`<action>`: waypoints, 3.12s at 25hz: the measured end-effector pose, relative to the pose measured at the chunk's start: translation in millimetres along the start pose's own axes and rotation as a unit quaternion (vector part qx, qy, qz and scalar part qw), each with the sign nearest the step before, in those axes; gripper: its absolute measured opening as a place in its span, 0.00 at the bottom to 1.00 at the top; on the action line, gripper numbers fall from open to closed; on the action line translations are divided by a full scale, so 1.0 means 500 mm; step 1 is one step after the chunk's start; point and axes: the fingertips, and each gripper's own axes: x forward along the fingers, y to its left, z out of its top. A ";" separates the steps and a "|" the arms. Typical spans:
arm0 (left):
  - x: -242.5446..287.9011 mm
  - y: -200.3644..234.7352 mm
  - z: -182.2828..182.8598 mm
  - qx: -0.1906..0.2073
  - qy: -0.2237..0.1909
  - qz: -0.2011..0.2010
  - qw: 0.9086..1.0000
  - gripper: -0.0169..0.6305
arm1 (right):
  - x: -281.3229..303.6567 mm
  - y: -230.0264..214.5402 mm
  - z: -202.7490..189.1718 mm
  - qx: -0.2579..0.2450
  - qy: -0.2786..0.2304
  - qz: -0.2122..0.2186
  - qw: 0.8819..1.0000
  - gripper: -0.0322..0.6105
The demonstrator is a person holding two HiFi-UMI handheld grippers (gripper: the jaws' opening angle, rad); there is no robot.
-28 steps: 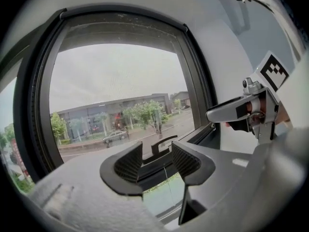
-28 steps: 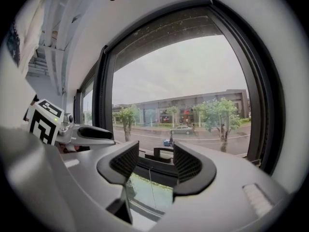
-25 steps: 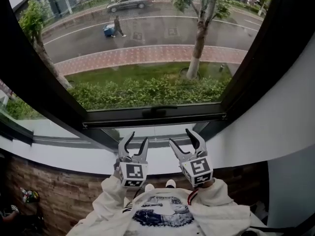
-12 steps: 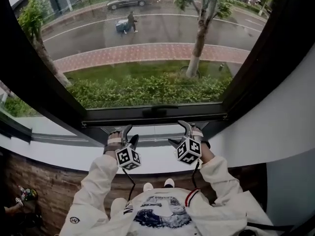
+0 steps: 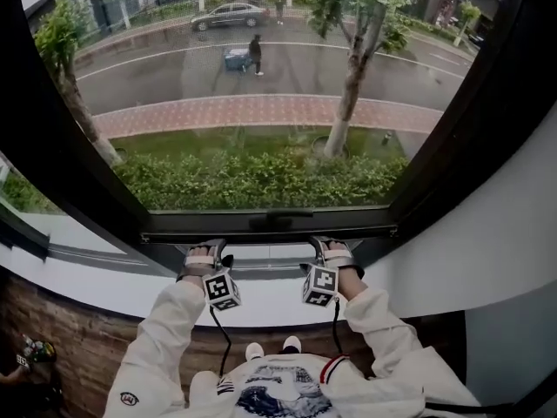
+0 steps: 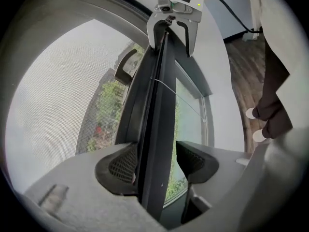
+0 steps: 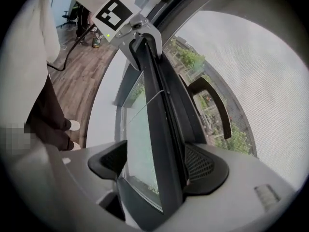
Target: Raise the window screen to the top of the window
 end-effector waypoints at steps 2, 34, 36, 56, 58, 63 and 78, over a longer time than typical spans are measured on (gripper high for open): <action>0.007 0.004 -0.004 -0.007 -0.003 0.012 1.000 0.43 | 0.011 -0.004 0.002 0.000 -0.002 -0.018 1.000 0.63; -0.054 0.072 0.022 -0.039 -0.008 0.069 0.997 0.43 | -0.077 -0.099 0.030 0.034 -0.021 -0.133 0.990 0.40; -0.071 0.104 0.031 -0.040 -0.011 0.080 0.996 0.43 | -0.101 -0.127 0.040 0.038 -0.025 -0.141 0.989 0.39; -0.205 0.289 0.082 -0.053 -0.050 0.177 0.981 0.43 | -0.271 -0.291 0.108 0.043 -0.065 -0.251 0.965 0.39; -0.213 0.303 0.087 -0.060 -0.054 0.178 0.981 0.43 | -0.284 -0.304 0.112 0.047 -0.066 -0.252 0.964 0.39; -0.250 0.342 0.102 -0.064 -0.064 0.192 0.977 0.43 | -0.327 -0.337 0.126 0.051 -0.076 -0.272 0.958 0.39; -0.353 0.472 0.141 -0.053 -0.094 0.241 0.965 0.43 | -0.453 -0.449 0.170 0.038 -0.098 -0.324 0.940 0.38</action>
